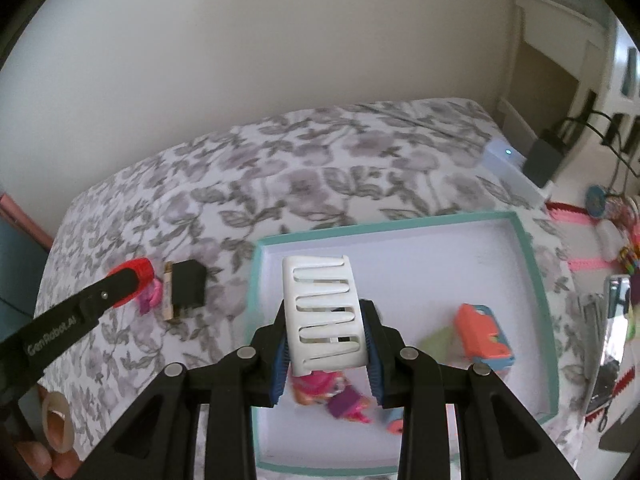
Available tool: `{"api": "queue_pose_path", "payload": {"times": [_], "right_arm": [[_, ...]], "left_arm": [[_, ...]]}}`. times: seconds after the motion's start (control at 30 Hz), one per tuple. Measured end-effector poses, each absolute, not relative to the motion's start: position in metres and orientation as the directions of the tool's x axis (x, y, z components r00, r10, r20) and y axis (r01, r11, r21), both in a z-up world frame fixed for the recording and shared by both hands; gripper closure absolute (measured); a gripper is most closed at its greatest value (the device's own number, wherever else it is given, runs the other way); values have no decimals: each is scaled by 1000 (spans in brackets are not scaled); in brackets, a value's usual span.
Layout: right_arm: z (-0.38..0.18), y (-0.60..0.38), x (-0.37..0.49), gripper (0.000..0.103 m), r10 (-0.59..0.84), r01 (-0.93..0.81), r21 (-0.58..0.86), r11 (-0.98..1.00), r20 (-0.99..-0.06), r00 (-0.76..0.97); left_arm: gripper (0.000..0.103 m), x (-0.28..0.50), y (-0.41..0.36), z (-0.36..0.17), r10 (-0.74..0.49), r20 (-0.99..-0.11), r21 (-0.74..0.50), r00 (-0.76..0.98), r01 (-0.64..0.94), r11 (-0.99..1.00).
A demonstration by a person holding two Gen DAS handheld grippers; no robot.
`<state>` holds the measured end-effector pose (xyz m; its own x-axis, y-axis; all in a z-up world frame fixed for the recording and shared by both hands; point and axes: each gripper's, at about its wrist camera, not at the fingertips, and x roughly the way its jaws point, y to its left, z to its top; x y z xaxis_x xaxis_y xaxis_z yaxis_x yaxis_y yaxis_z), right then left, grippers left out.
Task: Organize rigid objects
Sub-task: 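Carry the white holder and red glue stick over the tray with both tools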
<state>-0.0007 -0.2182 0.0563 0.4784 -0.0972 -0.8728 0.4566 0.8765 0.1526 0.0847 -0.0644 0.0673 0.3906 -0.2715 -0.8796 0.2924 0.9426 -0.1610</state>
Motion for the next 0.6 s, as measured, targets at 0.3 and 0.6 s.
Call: {"api": "queue_pose_path", "payload": {"times": [0.3,0.6], "right_arm": [[41,-255,-14,69,-136,526,131,840,-888,438],[21,-284,-23,69,-155,578,103,809,-912,380]], "left_arm": [[82,78,-118,54,-300,-892,-160,337,387,908],[81,80,-142,36,-294,-905,-152,307,413,898]]}}
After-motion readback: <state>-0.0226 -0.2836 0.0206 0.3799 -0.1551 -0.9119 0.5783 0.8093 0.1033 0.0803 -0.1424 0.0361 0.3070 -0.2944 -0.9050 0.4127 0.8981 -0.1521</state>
